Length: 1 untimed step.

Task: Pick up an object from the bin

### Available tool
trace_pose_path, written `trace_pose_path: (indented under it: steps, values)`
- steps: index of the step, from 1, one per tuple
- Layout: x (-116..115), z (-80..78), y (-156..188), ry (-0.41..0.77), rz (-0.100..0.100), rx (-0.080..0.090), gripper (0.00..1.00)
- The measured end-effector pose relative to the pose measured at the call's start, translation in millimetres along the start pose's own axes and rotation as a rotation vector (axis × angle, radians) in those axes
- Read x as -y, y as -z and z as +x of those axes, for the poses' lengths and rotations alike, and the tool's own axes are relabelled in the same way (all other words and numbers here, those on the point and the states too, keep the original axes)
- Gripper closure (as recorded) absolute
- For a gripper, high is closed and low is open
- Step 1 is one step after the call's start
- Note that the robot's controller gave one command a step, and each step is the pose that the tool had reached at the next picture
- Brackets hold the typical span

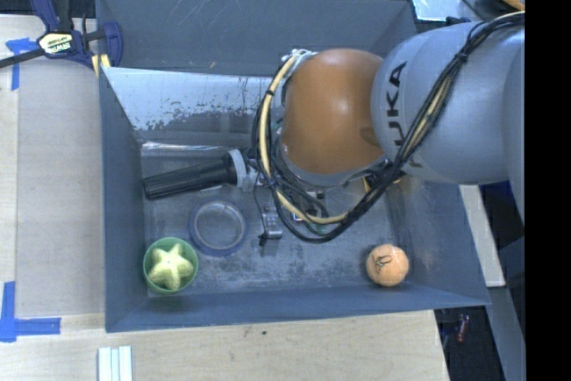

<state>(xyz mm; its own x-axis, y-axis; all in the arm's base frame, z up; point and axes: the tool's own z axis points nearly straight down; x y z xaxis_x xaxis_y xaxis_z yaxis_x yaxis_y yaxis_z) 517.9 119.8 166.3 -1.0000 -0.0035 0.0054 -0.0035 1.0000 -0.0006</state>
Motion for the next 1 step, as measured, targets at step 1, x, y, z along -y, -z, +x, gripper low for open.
trace_pose_path:
  steps: [1]
  values:
    - [0.6, -1.9, 4.7, -0.004, -0.001, 0.008, 0.0]
